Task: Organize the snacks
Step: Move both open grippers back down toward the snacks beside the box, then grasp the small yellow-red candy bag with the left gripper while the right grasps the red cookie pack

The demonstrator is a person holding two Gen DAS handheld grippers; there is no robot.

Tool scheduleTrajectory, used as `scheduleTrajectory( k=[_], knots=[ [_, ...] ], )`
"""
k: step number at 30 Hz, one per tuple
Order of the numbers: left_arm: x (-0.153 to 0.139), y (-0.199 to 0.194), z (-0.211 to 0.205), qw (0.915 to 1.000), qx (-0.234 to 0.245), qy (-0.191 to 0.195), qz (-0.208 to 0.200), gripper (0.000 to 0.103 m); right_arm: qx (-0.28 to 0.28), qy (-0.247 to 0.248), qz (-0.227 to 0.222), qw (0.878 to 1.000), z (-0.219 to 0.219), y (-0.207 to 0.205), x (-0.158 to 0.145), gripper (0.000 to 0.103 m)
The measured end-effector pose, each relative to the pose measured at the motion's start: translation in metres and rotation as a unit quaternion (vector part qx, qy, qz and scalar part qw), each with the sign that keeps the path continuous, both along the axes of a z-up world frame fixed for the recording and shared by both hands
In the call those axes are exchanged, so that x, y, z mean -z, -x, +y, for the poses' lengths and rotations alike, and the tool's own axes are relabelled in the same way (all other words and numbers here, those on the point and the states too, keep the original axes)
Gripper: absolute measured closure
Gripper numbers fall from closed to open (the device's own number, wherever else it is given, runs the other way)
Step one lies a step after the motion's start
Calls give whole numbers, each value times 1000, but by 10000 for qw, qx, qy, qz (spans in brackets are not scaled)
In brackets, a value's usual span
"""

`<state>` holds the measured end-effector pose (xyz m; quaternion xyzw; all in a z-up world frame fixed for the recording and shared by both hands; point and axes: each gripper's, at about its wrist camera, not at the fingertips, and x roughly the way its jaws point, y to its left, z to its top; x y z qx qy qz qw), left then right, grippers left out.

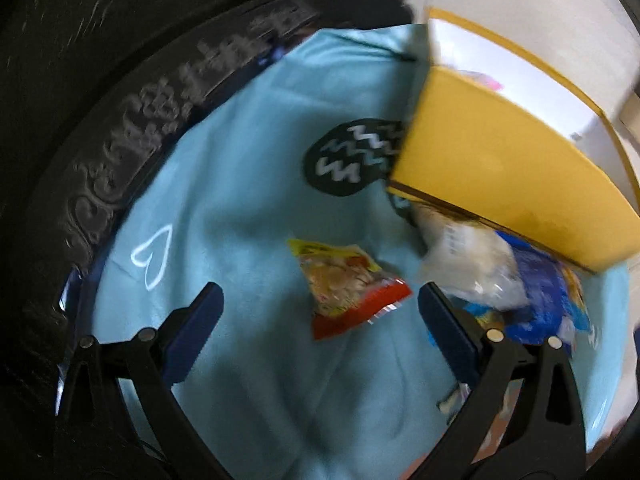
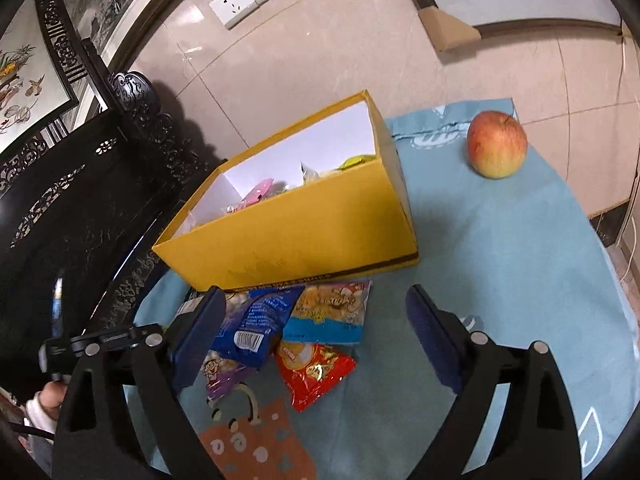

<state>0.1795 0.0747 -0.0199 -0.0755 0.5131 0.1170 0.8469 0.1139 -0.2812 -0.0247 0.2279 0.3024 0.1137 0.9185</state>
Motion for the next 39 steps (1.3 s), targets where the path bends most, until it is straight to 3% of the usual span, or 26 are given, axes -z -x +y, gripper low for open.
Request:
scheduleTrajectory(
  k=[7,13,16,17,18,19,20,21,26,29,33,39],
  knots=[
    [21,-15,8,9987,-419,270,125,4,-43,85,34,9999,5,0,3,11],
    [51,-28,-3,9974,-195,275,635,9,-52,135,130,9998,7,-3,6,11],
    [47,-28,-10,9989,-82,126,438,41,-42,181,131,9997,6,-4,7,11],
    [44,-28,-11,9993,-22,-9,379,68,-40,213,151,9997,6,-4,8,11],
    [42,-29,-11,9992,24,2,388,79,-45,232,200,9995,7,-6,10,11],
    [42,-28,-11,9991,35,6,415,83,-50,233,241,9994,6,-7,11,11],
    [41,-27,-10,9990,64,-5,441,97,-57,237,287,9993,6,-8,13,11],
    [40,-26,-10,9989,113,24,449,103,-64,279,337,9990,6,-9,14,11],
    [25,1,-18,9987,471,25,185,103,-104,1035,382,9938,17,-11,19,11],
    [19,15,-23,9978,667,-6,19,103,-527,1466,496,9865,35,-13,29,11],
    [14,32,-27,9959,897,149,-12,103,-1049,2097,533,9707,65,-14,45,11],
    [11,50,-33,9923,1209,256,-8,103,-1084,3053,447,9450,90,-31,59,11]
  ],
)
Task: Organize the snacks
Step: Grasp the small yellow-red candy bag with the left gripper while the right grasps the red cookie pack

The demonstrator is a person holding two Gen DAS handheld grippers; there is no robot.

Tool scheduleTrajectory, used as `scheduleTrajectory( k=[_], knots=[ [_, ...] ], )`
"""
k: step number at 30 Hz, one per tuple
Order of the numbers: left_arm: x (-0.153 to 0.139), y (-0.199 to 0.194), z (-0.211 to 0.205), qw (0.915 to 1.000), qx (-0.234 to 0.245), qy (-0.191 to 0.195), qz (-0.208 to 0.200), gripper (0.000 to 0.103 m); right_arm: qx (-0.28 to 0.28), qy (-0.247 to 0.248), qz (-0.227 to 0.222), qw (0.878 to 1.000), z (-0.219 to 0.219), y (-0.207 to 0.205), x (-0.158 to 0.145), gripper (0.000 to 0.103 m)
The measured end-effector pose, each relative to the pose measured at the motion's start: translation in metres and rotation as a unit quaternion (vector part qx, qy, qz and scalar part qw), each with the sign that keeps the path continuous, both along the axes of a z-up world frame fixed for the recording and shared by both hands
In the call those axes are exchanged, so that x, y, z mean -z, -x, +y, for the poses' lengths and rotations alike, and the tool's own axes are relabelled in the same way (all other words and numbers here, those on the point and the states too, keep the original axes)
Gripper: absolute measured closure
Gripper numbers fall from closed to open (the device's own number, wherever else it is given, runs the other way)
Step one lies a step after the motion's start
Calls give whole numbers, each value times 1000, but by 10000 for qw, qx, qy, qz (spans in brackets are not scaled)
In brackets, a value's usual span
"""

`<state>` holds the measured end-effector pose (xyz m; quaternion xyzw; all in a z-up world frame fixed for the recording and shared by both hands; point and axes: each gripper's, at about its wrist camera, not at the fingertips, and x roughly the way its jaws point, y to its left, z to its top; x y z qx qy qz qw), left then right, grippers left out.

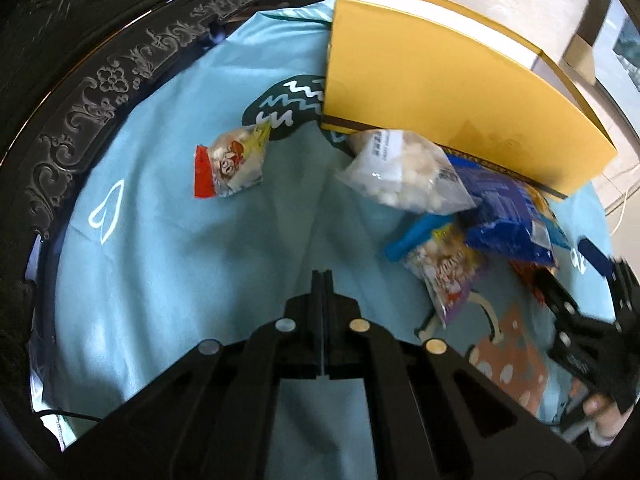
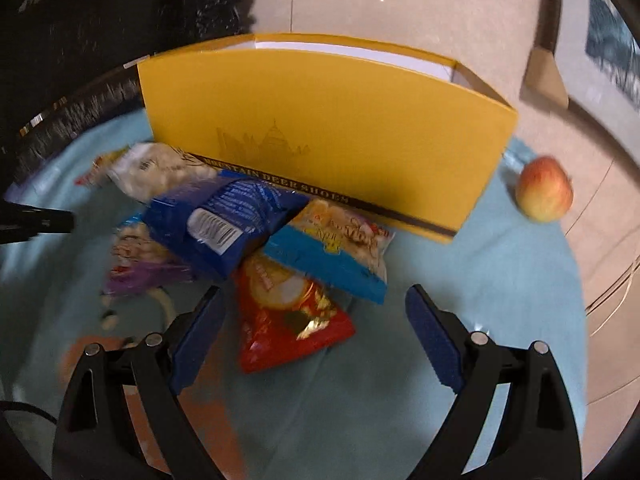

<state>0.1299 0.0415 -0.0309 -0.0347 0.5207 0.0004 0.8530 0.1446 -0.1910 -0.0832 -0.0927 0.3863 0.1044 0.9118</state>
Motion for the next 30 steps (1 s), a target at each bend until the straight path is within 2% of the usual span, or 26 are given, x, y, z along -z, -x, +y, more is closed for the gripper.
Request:
scheduleTrajectory(
  k=[2,4,5,6,8,11,14,18,20,22,23,24,26,30],
  knots=[
    [-3,7,-4,10000,26,31,6,103,-117,164,143,9997,9,-10,6,12],
    [-3,7,-3,10000,34,44,14,103,-176,204,227,9994,15,-16,11,24],
    [-3,7,-3,10000,40,59,26,103,-287,-14,274,9992,14,-18,11,43],
    [-1,2,0,10000,40,60,40,103,-443,-270,473,9975,13,-20,9,55],
    [0,1,1,9999,46,88,85,103,-377,-308,555,9973,9,-18,6,57],
    [-3,0,2,9997,65,185,111,103,-295,-883,820,9923,-12,-11,5,57],
    [-16,2,4,9997,92,208,12,103,-221,-1591,1070,9812,-38,3,-2,57],
    [-35,6,9,9997,118,215,-84,103,-212,-2264,1078,9678,-67,30,-20,57],
    [-45,5,13,9997,-30,85,-206,103,-213,-2497,993,9630,-76,38,-27,57],
    [-48,0,16,9995,-182,47,-242,88,-215,-2621,905,9605,-79,42,-30,57],
    [-49,-7,16,9994,-263,23,-224,68,-228,-2679,888,9591,-79,44,-29,57],
    [-50,-13,15,9992,-312,-25,-243,60,-251,-2741,876,9574,-80,46,-26,57],
    [-45,-34,15,9980,-505,-302,-216,67,-276,-2787,907,9557,-84,46,-24,57],
    [-26,-72,32,9952,-914,-286,221,68,-289,-2988,987,9488,-82,36,-21,57]
  ],
)
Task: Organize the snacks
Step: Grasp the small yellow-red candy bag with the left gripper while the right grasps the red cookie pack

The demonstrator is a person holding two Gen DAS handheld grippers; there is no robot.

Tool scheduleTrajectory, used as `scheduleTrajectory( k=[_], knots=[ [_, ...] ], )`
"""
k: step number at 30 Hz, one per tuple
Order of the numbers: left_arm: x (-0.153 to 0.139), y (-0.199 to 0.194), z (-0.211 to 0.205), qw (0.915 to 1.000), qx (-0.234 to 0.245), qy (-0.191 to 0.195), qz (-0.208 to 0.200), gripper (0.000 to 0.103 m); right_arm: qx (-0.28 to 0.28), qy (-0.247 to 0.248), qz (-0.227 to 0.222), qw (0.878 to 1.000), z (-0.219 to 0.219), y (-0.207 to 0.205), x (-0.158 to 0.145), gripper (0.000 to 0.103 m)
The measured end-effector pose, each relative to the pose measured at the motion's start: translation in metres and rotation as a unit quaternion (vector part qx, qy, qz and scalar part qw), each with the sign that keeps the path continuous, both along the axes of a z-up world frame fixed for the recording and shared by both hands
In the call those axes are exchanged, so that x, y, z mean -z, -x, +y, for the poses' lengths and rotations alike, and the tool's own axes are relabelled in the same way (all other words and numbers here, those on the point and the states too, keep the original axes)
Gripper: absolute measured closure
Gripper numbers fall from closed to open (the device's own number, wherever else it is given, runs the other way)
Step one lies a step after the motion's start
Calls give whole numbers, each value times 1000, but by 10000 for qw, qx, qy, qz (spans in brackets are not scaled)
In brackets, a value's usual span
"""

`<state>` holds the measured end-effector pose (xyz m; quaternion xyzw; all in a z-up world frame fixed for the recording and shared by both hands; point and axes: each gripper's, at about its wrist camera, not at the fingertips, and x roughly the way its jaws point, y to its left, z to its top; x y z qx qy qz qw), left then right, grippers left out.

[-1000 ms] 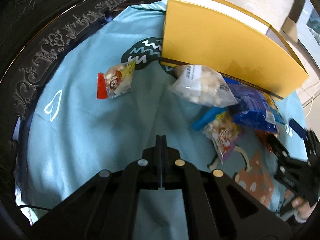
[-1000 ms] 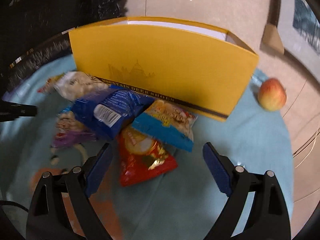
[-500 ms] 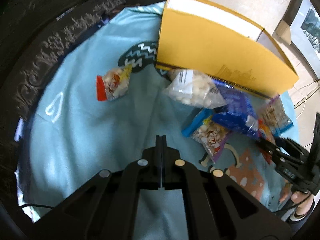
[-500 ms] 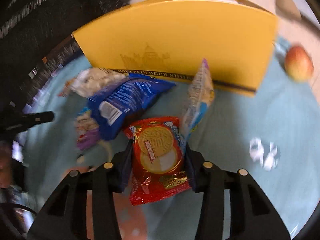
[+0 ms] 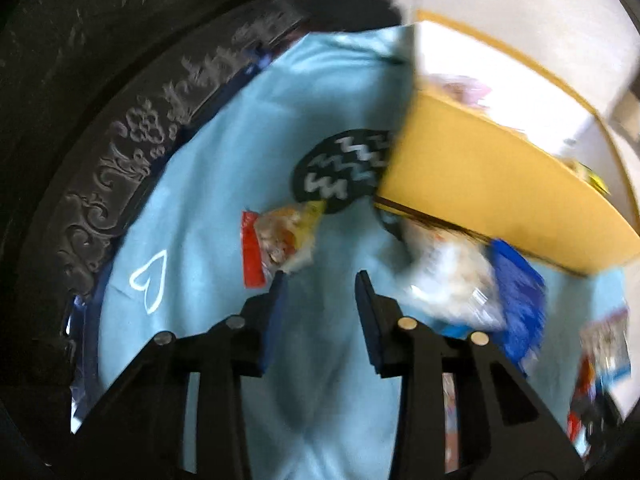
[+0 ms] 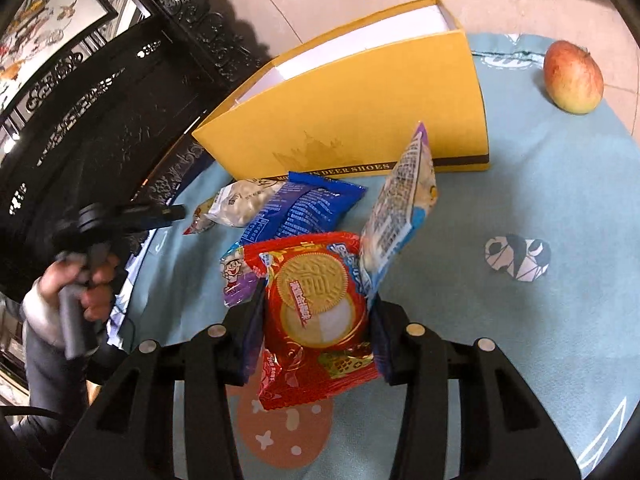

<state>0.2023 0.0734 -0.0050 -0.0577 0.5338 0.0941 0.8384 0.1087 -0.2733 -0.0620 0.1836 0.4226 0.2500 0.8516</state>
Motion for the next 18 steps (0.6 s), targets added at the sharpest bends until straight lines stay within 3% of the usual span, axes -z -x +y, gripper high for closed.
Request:
scheduleTrajectory(
  k=[7,9,15,16,18],
  knots=[
    [25,-42,21,9989,-333,-276,196,63,-111,-87,69,9999,3,1,-1,57],
    [33,-50,23,9991,-262,-220,254,54,-135,-82,36,9999,4,3,-3,57],
    [54,-55,22,9988,-209,-106,438,41,-130,-34,60,9999,5,2,-2,57],
    [56,-55,22,9988,-230,-128,405,41,-135,-26,77,9999,6,2,-1,57],
    [54,-55,22,9992,-251,-75,305,64,-143,28,83,9999,8,2,0,57]
  ],
)
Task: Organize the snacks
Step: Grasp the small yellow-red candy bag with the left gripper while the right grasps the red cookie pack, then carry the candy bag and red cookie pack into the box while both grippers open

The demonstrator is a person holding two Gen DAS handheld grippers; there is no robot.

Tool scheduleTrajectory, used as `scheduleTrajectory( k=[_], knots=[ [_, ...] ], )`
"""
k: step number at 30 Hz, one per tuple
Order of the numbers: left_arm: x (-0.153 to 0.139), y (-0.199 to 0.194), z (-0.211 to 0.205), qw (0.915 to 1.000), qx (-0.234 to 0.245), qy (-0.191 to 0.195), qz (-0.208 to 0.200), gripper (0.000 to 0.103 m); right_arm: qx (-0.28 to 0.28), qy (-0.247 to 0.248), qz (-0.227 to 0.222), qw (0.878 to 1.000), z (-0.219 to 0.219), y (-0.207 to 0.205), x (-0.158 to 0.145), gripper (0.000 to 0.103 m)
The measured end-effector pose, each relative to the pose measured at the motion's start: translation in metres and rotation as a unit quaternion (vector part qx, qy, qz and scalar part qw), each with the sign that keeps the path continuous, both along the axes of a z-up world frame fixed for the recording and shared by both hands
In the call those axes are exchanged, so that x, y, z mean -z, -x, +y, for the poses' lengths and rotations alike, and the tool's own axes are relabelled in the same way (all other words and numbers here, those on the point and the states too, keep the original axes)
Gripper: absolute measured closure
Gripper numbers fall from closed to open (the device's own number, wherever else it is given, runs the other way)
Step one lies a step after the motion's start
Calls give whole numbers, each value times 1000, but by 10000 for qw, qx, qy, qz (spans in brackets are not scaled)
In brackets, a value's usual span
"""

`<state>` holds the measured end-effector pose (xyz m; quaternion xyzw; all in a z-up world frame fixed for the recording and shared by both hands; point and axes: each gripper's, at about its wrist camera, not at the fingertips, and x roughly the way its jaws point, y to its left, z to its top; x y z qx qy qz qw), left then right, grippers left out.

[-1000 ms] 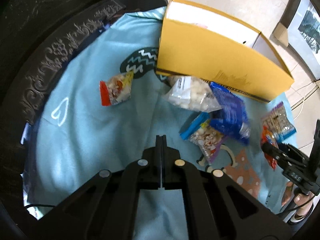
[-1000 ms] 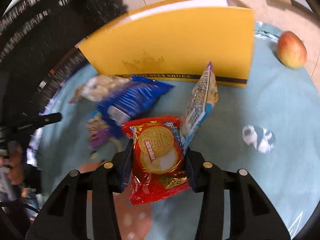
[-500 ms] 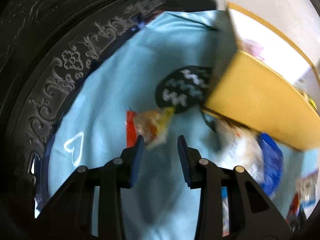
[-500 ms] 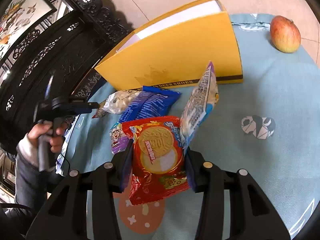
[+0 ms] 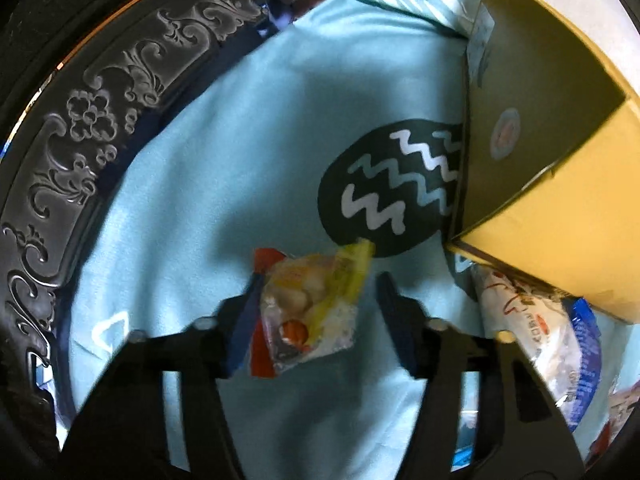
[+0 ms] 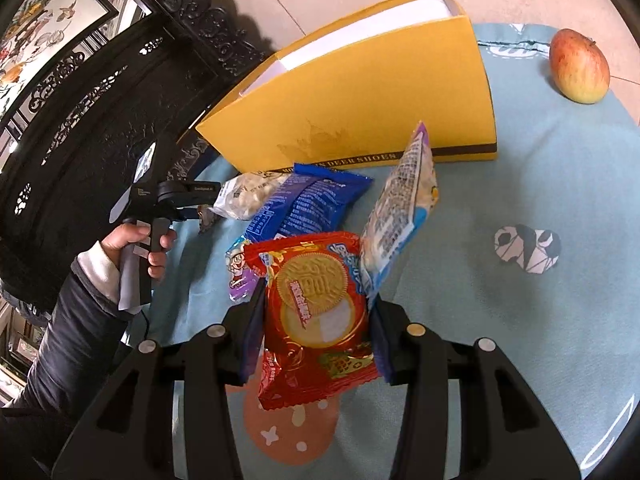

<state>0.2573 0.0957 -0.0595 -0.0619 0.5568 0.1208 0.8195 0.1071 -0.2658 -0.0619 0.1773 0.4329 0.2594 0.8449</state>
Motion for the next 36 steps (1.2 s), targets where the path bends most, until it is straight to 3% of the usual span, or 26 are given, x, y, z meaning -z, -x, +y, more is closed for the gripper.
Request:
scheduleTrajectory(
  k=[7,23,25,27,28,29,30,31,34,36],
  knots=[
    [-10,17,-14,9997,221,-112,-74,68,68,-11,-65,10000,-5,0,-2,57],
    [-89,78,-68,9874,1250,123,-963,68,421,464,-677,9957,-4,10,-34,57],
    [-100,83,-78,9843,1386,156,-1083,67,173,-160,-493,9985,-8,8,-40,57],
    [-107,89,-86,9810,1530,255,-1165,67,-152,-1341,-77,9908,-18,1,-36,56],
    [-107,89,-88,9802,1573,295,-1169,67,-87,-1309,90,9913,-19,-2,-30,56],
    [-106,91,-90,9799,1590,304,-1167,67,58,-867,128,9961,-16,-5,-24,56],
    [-104,92,-93,9794,1623,319,-1154,67,314,-97,17,9995,-10,-6,-17,56],
    [-100,93,-96,9785,1690,359,-1126,67,353,274,19,9990,-5,-8,-8,56],
    [-87,95,-105,9778,1813,359,-991,67,278,403,361,9981,-1,-17,20,56],
    [-81,98,-109,9776,1844,399,-927,67,345,758,283,9961,1,-16,26,56]
  ],
)
